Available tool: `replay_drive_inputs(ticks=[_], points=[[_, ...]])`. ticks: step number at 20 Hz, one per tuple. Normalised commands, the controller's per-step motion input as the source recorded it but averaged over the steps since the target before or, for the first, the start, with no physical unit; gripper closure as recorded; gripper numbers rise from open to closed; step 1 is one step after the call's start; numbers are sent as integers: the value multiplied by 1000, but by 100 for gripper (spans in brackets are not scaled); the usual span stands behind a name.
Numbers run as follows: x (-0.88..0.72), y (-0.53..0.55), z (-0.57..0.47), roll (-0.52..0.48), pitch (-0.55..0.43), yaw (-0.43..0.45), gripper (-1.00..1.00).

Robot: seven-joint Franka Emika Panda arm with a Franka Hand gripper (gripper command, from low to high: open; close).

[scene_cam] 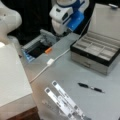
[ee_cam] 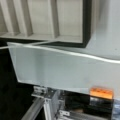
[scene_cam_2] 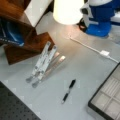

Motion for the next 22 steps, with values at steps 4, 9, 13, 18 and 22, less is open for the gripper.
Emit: replay_drive_inputs(ticks=[4,9,13,18,22], points=[[-648,-137,-232,-355,-164,18,-100],[-806,-70,-242,-249,-199,21,-100],[-651,48,-183,-200,-211,19,-100],[-434,74,-128,-104,-173,13,-100],[-251,3,-131,-9,-124,-6,-100]])
